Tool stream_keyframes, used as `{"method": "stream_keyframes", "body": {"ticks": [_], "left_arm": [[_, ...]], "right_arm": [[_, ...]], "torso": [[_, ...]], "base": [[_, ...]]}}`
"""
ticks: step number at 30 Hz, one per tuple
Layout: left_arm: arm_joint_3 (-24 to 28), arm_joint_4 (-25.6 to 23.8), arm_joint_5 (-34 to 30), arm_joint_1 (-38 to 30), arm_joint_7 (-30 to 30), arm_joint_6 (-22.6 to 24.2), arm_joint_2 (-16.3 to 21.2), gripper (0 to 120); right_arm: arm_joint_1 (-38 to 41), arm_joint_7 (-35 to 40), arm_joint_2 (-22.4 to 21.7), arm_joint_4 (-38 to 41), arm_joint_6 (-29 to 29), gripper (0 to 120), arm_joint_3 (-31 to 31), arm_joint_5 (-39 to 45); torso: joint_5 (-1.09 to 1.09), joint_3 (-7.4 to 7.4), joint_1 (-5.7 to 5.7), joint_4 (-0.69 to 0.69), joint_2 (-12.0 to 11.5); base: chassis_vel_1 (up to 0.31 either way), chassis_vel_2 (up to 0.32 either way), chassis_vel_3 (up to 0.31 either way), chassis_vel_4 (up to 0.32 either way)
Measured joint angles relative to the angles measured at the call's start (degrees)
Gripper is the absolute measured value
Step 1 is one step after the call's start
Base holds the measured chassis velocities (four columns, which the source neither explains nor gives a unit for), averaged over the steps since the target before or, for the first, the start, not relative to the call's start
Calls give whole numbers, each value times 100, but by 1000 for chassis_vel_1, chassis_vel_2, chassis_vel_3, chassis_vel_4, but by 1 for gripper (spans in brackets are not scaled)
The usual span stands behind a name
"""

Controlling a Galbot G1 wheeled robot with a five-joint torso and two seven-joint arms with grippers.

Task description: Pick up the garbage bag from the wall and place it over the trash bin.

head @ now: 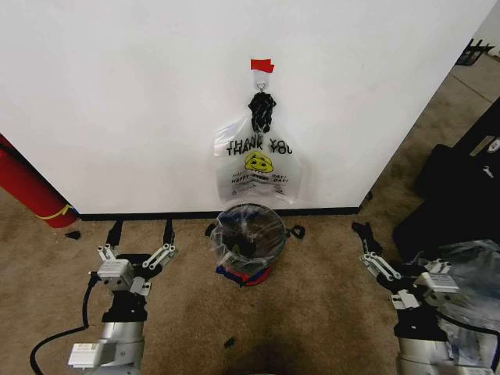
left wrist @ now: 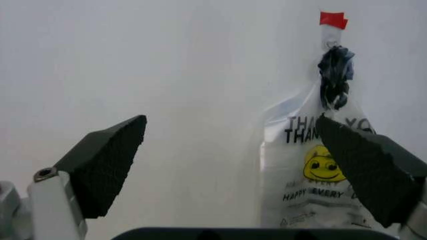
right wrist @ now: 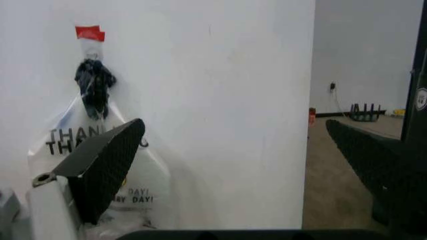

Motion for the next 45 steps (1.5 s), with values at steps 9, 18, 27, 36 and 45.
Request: {"method": "stream_keyframes", "body": {"ticks": [9, 18, 27, 36, 45], "left_arm": [[60, -22, 37, -47, 16, -184, -29, 99], [61, 192, 15, -177, -2, -236, 72, 99], [55, 236, -22, -209, -24, -230, 90, 99], [47, 269, -51, -230, -38, -208, 107, 99], [48, 269, -50, -237, -67, -204, 98, 100]], "right_arm": [[95, 33, 77, -76, -153, 100, -2, 133], [107, 69, 142, -23, -229, 100, -119, -64], [236, 156, 197, -27, -272, 100, -298, -357], [261, 160, 238, -100, -253, 100, -376, -485], [310, 160, 220, -101, -254, 100, -364, -515]], "torso": [[-1, 1, 1, 0, -1], [-2, 1, 1, -1, -1], [0, 1, 1, 0, -1], [-1, 1, 1, -1, -1], [-1, 1, 1, -1, -1]], "base": [[0, 0, 0, 0], [0, 0, 0, 0], [0, 0, 0, 0], [0, 0, 0, 0], [0, 0, 0, 0]]}}
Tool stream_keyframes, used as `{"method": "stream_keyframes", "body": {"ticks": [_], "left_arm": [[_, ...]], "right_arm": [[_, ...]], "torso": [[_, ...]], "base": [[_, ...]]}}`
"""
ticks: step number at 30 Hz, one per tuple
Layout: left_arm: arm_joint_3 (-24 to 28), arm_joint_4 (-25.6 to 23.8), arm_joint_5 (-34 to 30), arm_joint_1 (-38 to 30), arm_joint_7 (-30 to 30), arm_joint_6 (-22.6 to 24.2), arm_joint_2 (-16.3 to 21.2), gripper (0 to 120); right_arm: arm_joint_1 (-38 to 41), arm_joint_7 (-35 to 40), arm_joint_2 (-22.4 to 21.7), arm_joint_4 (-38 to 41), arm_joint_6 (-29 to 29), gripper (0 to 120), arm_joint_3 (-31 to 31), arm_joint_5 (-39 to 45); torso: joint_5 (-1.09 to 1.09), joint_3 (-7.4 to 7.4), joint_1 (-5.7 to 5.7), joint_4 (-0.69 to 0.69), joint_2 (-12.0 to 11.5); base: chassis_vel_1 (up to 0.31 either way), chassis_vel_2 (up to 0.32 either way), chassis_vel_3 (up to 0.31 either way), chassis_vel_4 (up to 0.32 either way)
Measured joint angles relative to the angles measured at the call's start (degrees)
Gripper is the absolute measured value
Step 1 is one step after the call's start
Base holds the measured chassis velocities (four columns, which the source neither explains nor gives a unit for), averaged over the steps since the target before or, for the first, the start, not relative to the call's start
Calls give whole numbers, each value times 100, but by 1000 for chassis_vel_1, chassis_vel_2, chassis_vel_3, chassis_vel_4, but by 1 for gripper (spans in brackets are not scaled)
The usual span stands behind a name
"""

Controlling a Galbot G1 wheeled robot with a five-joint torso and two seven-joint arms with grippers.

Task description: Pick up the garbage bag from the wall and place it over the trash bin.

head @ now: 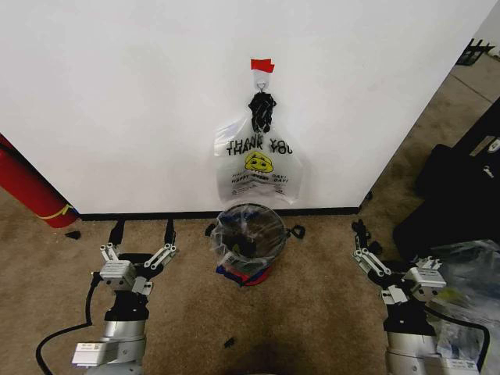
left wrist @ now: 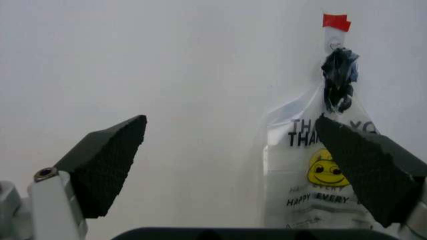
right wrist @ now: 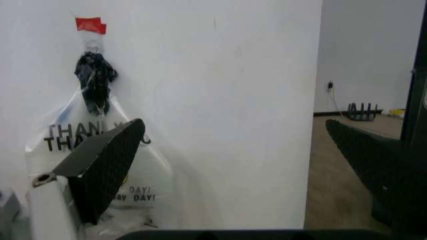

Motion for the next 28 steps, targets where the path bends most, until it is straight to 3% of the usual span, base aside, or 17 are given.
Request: {"method": "stream_keyframes", "body": {"ticks": [28], "left_arm": [[55, -29, 49, 22, -128, 33, 27, 100]], "right_arm": [[-29, -5, 5, 49, 8, 100, 15, -103]], "torso": [[0, 0, 0, 0, 0]], "base": [[0, 0, 0, 0]]}}
